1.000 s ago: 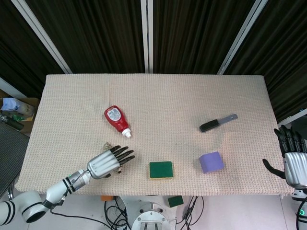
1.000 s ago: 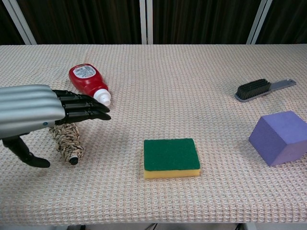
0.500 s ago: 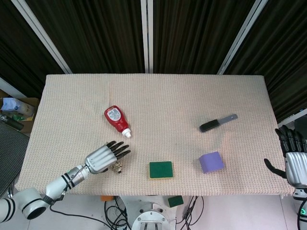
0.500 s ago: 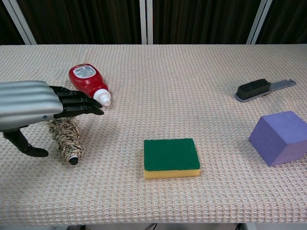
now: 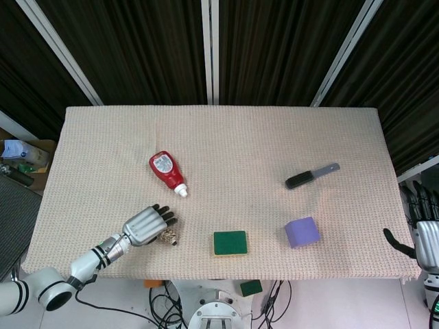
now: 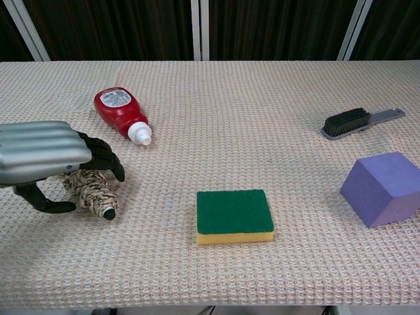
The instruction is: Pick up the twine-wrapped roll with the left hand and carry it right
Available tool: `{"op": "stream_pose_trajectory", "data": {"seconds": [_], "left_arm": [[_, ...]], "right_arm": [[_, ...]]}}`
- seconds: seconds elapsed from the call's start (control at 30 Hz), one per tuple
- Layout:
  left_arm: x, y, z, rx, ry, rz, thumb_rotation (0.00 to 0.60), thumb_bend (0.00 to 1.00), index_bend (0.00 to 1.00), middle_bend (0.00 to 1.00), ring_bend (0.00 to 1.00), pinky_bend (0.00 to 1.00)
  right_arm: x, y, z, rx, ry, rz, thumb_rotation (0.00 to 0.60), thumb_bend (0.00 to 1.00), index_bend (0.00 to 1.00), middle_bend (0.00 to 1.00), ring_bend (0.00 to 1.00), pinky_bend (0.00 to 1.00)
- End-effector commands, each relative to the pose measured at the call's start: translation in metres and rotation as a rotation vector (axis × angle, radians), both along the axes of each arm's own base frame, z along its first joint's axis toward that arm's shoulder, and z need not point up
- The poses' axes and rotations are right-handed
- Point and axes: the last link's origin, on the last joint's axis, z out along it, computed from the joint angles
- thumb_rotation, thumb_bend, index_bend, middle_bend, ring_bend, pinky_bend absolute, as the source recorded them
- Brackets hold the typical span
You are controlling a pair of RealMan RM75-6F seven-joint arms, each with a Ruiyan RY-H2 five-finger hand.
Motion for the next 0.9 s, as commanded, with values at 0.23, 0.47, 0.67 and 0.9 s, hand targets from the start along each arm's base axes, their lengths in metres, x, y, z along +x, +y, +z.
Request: {"op": "stream_pose_trajectory", "data": {"seconds": [0.23, 0.47, 0.67, 0.9], "left_arm": [[0.000, 0.002, 0.004, 0.024, -0.074, -0.007, 0.600, 0.31, 0.64, 0.60, 0.53, 0.75], [0.021, 0.009, 0.018, 0.057, -0.163, -0.045, 0.600, 0.31, 0.69, 0.66, 0.59, 0.80], [0.083, 0.038, 0.047, 0.088, -0.334, -0.106, 0.600, 0.31, 0.71, 0.67, 0.60, 0.81], [0.168, 0.099, 0.030, 0.051, -0.430, -0.053, 0.600, 0.31, 0.72, 0.69, 0.61, 0.83]], "right_arm": [[-0.001, -0.002, -0.005, 0.017, 0.000, 0.006, 0.600, 0.22, 0.00, 0.00, 0.00, 0.00], [-0.002, -0.002, -0.003, 0.007, -0.001, 0.010, 0.600, 0.22, 0.00, 0.00, 0.00, 0.00], [-0.002, -0.001, -0.002, 0.001, -0.004, 0.014, 0.600, 0.22, 0.00, 0.00, 0.00, 0.00], [0.004, -0.002, -0.003, 0.014, -0.008, 0.063, 0.600, 0.22, 0.00, 0.00, 0.00, 0.00]]}}
